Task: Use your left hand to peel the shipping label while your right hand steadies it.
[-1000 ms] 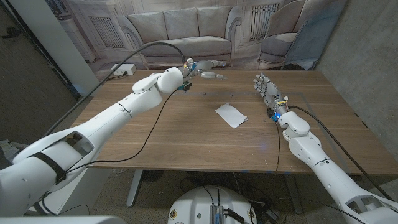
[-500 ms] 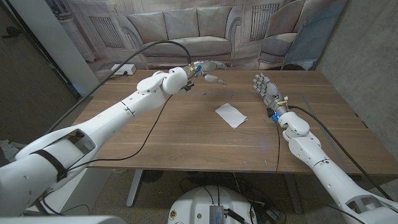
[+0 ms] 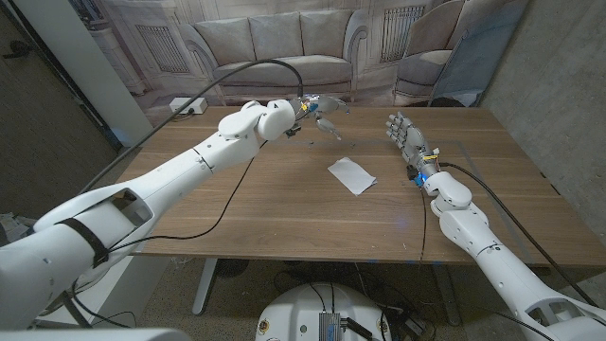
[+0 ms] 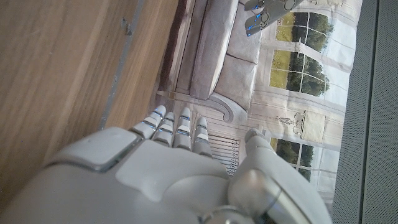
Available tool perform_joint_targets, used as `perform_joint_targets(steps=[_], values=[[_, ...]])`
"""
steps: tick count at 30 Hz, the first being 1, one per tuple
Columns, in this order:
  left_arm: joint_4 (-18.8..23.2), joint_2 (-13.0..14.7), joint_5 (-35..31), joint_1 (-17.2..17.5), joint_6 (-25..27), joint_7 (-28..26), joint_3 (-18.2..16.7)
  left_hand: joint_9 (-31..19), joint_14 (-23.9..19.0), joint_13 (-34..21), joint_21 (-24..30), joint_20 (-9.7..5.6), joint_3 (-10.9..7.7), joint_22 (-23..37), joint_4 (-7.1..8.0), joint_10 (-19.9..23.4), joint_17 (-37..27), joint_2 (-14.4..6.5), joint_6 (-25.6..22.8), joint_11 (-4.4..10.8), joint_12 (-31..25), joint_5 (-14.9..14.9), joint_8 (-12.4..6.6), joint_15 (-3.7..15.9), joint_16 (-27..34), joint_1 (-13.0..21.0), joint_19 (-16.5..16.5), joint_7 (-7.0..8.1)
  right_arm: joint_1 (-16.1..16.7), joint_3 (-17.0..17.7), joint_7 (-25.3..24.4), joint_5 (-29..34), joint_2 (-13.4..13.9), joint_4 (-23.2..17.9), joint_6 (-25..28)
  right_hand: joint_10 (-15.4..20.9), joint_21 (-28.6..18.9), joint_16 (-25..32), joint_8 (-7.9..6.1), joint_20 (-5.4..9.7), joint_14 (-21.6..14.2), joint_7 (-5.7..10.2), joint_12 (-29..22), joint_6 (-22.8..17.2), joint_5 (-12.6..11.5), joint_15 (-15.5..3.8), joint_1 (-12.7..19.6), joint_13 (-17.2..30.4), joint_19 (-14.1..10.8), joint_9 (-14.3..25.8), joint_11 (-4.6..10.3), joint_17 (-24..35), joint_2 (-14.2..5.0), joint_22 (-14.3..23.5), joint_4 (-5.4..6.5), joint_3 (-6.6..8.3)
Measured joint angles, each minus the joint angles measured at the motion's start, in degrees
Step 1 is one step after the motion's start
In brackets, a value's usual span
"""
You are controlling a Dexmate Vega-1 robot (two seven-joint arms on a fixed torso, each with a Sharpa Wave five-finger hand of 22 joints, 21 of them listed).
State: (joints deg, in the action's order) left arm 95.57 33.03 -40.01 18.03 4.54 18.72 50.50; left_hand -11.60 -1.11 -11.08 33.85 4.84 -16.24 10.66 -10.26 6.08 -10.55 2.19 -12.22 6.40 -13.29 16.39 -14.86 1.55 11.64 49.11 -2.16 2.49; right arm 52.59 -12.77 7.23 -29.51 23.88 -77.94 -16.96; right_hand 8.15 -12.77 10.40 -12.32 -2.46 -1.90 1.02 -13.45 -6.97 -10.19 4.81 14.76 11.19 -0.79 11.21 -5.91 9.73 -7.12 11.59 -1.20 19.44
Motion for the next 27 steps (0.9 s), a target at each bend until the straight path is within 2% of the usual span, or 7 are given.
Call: perform_joint_targets(steps=[2,8,10,15,22,27], values=[[0.0,-0.1,-1.8,-0.2,0.3,0.8,0.3,0.0,0.0,0.0,-0.4,0.6,-0.16,0.0,0.16,-0.1,0.0,0.1,-0.3,0.69,0.4,0.0,0.0,0.0,0.0,0.7,-0.7,0.27,0.0,0.0,0.1,0.0,-0.1,0.2,-0.1,0.2,0.0,0.0,0.0,0.0,-0.1,0.0,0.0,0.0,0.0,0.08,0.0,0.0,0.0,0.0,0.01,0.0,0.0,0.0,0.0,0.0],[-0.3,-1.0,-4.0,-1.3,0.5,2.5,1.5,-0.3,0.6,-0.3,-0.8,0.56,-0.23,0.0,0.24,0.2,0.0,0.6,-0.4,1.4,0.4,-0.5,0.0,0.28,-0.2,2.0,-1.3,0.8,0.0,0.1,0.3,-0.1,-0.3,0.5,-0.4,0.2,0.0,0.0,0.0,0.0,-0.1,0.0,0.0,0.0,0.0,0.09,0.0,0.0,0.0,0.0,0.01,0.0,0.0,0.0,0.0,0.0],[-0.6,-1.3,-4.5,-1.6,0.5,2.9,1.8,-0.3,0.6,-0.3,-0.8,-0.05,-0.23,0.0,0.24,0.6,0.0,1.0,-0.4,1.81,0.4,-0.7,0.0,0.19,-0.2,2.3,-1.4,0.8,0.0,0.1,0.4,-0.2,-0.3,0.6,-0.6,0.2,0.0,0.0,0.0,0.0,-0.1,0.0,0.0,0.0,0.0,0.08,0.0,0.0,0.0,0.0,0.01,0.0,0.0,0.0,0.0,0.0],[-1.6,-2.2,-5.7,-2.4,0.5,4.5,2.6,-0.3,1.8,-0.3,-1.2,-0.46,0.11,0.1,0.89,0.5,0.0,1.2,-0.1,2.09,0.4,-1.1,0.26,0.35,-0.7,2.5,-1.7,1.11,0.0,0.1,0.5,-0.2,-0.4,0.8,-0.9,0.4,0.0,0.0,0.0,0.0,-0.1,0.0,0.0,0.0,0.0,0.08,0.0,0.0,0.0,0.0,-0.2,0.3,0.0,0.0,0.0,0.0],[-3.4,-3.8,-6.6,-4.0,0.5,7.2,3.7,-0.8,4.5,-0.5,-3.2,1.73,0.97,0.2,1.75,-2.3,0.0,1.2,-0.1,1.18,1.3,-1.8,0.26,0.4,-1.3,2.5,-5.7,1.72,0.1,0.1,0.8,-0.3,-0.4,0.8,-1.3,0.4,0.0,0.0,0.0,0.0,-0.1,0.0,0.0,0.0,0.0,0.08,0.0,0.0,0.0,0.0,-0.2,0.3,0.0,0.0,0.0,0.0],[-5.1,-5.3,-7.4,-5.6,0.7,9.8,4.9,-1.1,5.1,-0.5,-3.2,1.72,0.89,0.2,2.15,-2.6,-0.3,1.2,-0.1,0.9,1.3,-2.0,0.26,0.39,-1.3,2.5,-6.3,1.72,0.0,0.1,1.0,-0.3,-0.5,0.9,-1.4,0.4,0.0,0.0,0.0,0.0,-0.1,-0.31,0.0,-0.3,0.0,0.08,0.0,0.0,0.0,0.0,-0.2,0.3,0.0,0.0,0.0,0.0]])
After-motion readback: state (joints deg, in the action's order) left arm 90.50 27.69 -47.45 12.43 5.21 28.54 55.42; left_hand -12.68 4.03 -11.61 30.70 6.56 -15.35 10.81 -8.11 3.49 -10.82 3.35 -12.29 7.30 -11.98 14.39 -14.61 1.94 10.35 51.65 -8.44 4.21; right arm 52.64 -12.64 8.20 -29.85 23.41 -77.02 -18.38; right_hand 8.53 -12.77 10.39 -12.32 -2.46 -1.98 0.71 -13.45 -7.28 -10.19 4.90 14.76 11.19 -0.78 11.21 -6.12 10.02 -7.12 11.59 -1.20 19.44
